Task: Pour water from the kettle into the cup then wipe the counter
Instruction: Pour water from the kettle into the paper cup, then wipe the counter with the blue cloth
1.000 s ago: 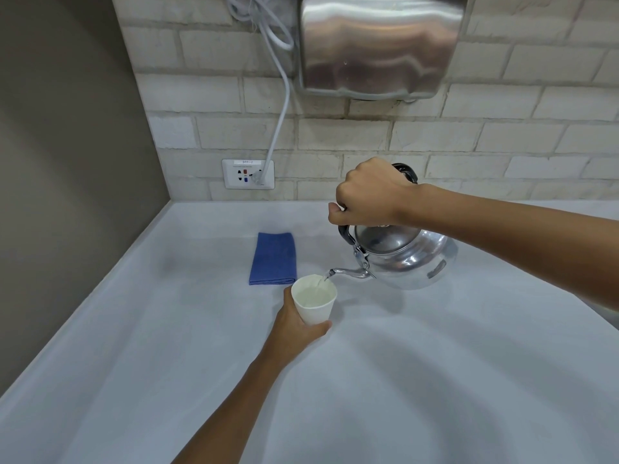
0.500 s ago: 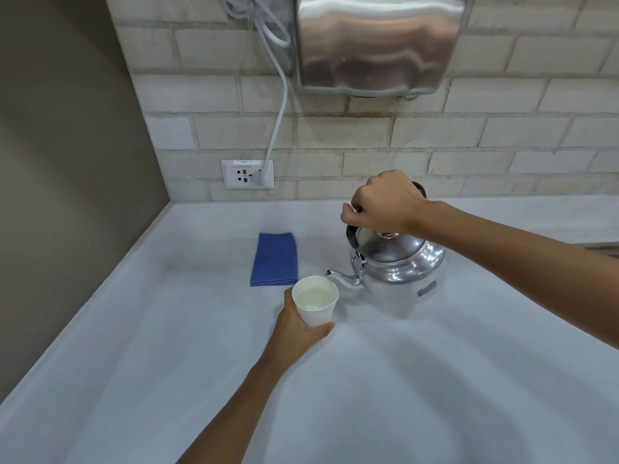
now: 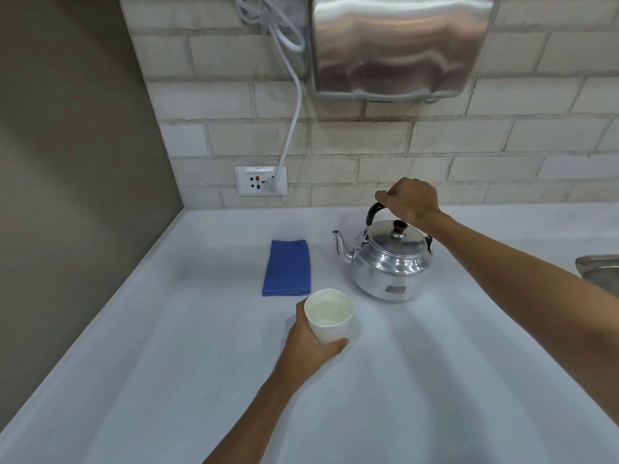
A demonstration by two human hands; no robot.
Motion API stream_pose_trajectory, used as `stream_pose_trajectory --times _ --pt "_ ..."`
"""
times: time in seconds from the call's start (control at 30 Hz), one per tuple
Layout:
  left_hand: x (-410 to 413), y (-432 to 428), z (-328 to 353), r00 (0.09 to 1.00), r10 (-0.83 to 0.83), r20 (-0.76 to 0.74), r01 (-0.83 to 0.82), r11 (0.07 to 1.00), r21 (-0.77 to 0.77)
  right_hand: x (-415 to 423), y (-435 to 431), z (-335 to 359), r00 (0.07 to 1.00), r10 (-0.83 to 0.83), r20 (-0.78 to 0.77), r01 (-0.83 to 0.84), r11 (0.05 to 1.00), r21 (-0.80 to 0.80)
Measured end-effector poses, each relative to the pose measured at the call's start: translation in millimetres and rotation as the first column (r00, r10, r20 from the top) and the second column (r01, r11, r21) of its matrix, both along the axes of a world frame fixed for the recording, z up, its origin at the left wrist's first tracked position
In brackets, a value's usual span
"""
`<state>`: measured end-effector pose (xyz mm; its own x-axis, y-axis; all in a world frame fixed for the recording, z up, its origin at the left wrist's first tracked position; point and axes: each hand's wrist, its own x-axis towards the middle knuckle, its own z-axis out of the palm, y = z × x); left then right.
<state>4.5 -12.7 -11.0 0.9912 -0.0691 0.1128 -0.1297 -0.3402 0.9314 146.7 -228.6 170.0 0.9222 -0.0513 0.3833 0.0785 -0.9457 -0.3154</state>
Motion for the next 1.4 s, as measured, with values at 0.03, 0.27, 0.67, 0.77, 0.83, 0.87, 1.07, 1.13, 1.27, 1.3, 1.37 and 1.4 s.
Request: stream_pose_trajectory --times 0.03,0.27,0.67,0.77,0.83,0.87,1.07,1.13,1.27,1.3,1.37,1.4 --pt "0 0 0 1.0 -0.002 0.003 0.002 1.0 -0.001 5 1 -2 1.0 -0.008 -0.005 0.008 1.0 0.003" --pt "1 1 0 1.0 -0.015 0.001 0.015 1.0 -0.014 35 6 -11 0.998 -0.038 -0.045 0.038 0.999 -0.018" --pt "0 0 3 1.0 -0.016 0.006 0.016 0.999 -0.028 44 15 -21 0.999 -0.034 -0.018 0.033 0.995 -0.096" --pt "-1 5 5 0.998 -0.059 -0.022 0.058 0.997 -0.041 24 18 -25 0.987 0.059 0.148 -0.029 0.98 -0.196" --pt "-3 17 7 0.985 -0.153 -0.083 0.145 0.985 -0.096 -2 21 -35 0.928 0.151 0.342 -0.094 0.98 -0.175" --pt "-6 27 7 0.973 -0.206 -0.108 0.194 0.975 -0.11 -19 22 -43 0.893 0.195 0.406 -0.158 0.98 -0.123" --pt "-8 104 15 0.965 -0.196 -0.172 0.185 0.98 -0.077 -117 7 -152 0.971 0.238 0.026 -0.238 0.971 -0.001" --pt "7 110 20 0.988 -0.06 -0.145 0.054 0.998 -0.042 -129 7 -183 0.966 0.163 -0.203 -0.175 0.984 -0.043" --pt "48 96 28 0.996 0.084 -0.013 -0.081 0.986 0.145 -130 13 -200 0.948 0.095 -0.305 -0.133 0.986 -0.104" --pt "61 90 29 0.996 0.086 0.016 -0.087 0.977 0.196 -130 13 -200 0.944 0.092 -0.318 -0.131 0.986 -0.105" --pt "90 77 29 0.996 0.075 0.056 -0.088 0.949 0.303 -131 13 -200 0.942 0.085 -0.325 -0.127 0.985 -0.112" --pt "104 70 30 0.996 0.072 0.059 -0.088 0.93 0.358 -131 13 -200 0.943 0.082 -0.322 -0.125 0.985 -0.115"
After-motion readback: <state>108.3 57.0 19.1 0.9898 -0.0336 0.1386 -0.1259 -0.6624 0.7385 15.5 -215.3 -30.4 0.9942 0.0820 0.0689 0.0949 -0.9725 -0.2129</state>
